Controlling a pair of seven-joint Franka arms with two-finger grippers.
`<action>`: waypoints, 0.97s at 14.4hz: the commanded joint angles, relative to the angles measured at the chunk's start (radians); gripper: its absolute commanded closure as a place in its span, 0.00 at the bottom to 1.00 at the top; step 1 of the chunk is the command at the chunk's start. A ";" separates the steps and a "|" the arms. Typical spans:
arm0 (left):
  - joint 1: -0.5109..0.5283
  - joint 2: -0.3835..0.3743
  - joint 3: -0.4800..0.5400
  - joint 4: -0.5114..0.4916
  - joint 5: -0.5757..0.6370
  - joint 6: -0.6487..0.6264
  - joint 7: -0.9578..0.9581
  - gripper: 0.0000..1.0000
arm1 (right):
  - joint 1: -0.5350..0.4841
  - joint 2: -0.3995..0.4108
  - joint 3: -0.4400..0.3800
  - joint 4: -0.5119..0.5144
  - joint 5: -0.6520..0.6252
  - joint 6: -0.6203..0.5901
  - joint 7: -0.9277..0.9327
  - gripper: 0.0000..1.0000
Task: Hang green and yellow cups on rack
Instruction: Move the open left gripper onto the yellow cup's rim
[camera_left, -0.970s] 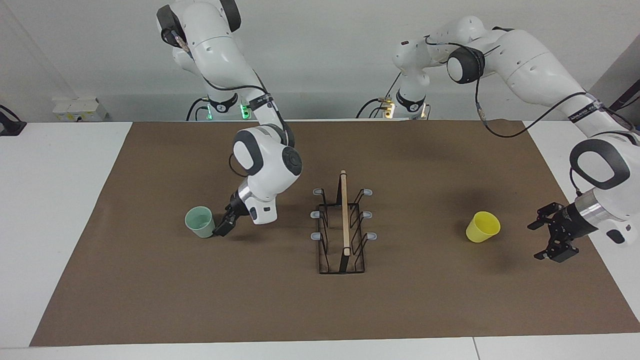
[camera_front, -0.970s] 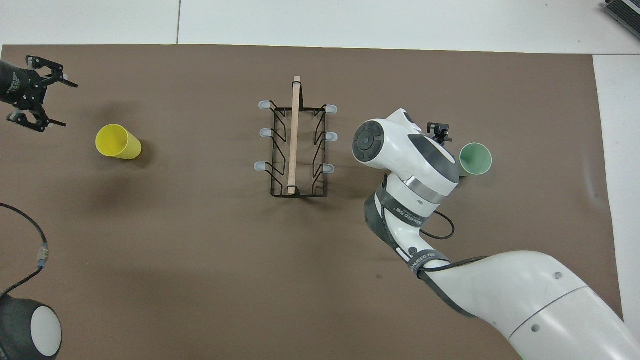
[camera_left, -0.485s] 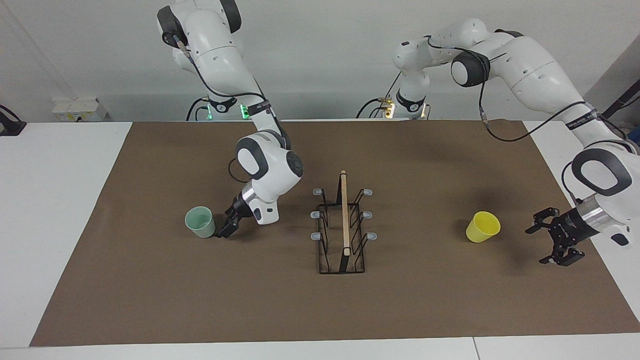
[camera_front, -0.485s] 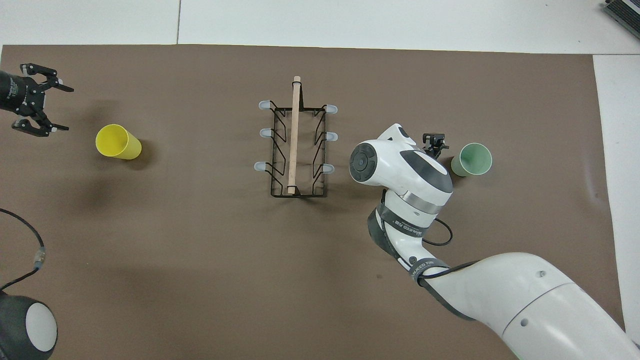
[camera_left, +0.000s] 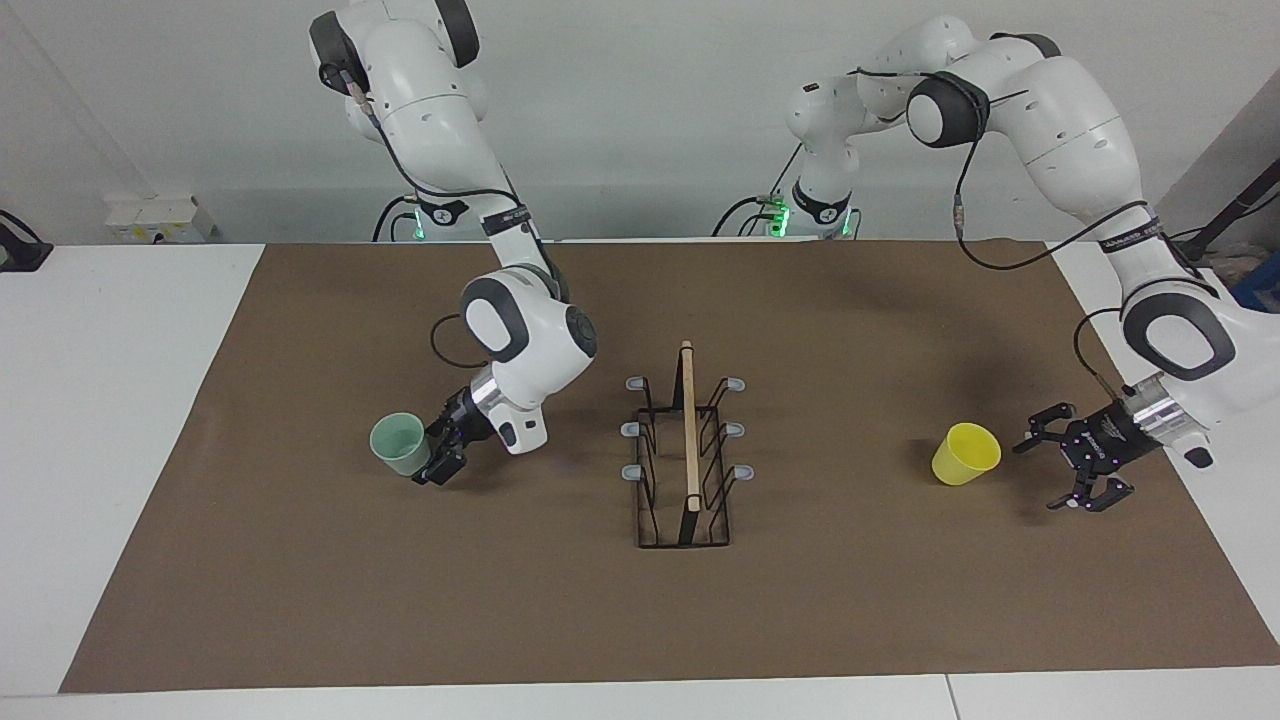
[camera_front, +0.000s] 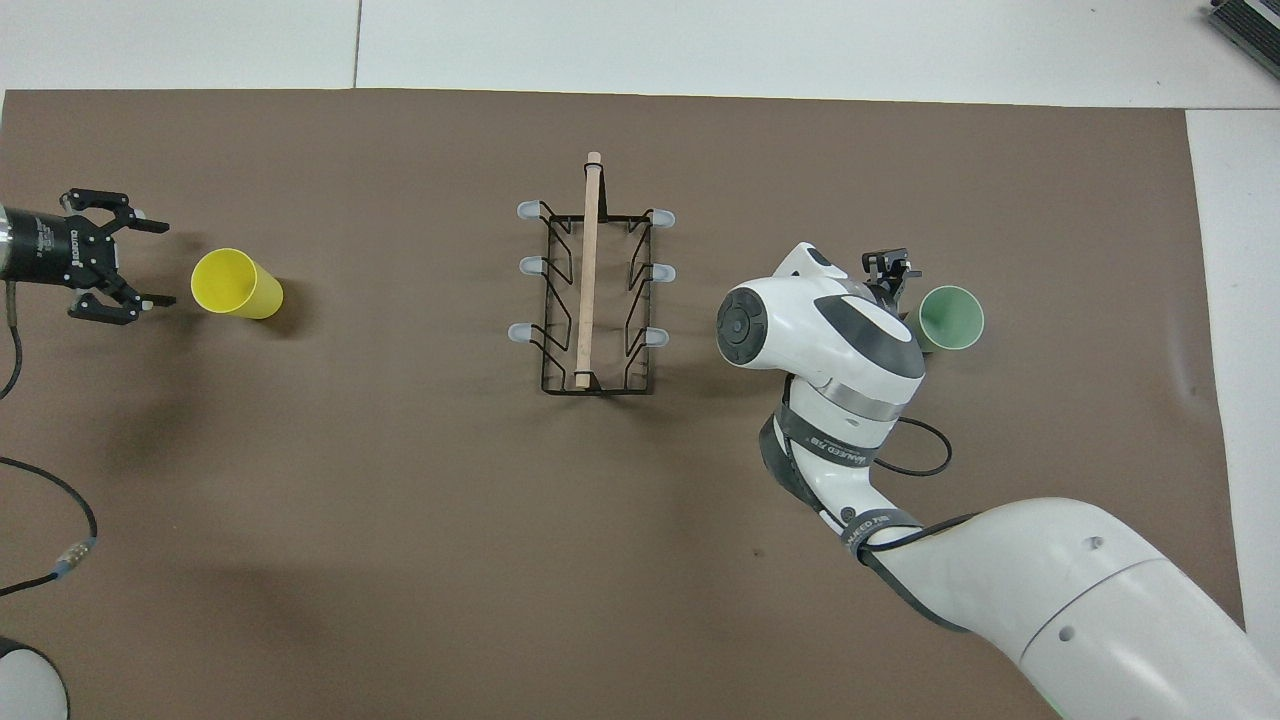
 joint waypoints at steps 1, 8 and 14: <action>0.022 -0.113 -0.003 -0.198 -0.091 0.038 0.012 0.00 | -0.016 -0.026 0.009 -0.045 -0.030 0.024 -0.026 0.00; 0.015 -0.187 -0.009 -0.387 -0.244 0.045 0.041 0.00 | -0.022 -0.046 0.009 -0.099 -0.034 0.027 -0.018 0.00; -0.037 -0.219 -0.012 -0.496 -0.448 0.119 0.089 0.00 | -0.039 -0.054 0.009 -0.128 -0.088 0.042 -0.018 0.00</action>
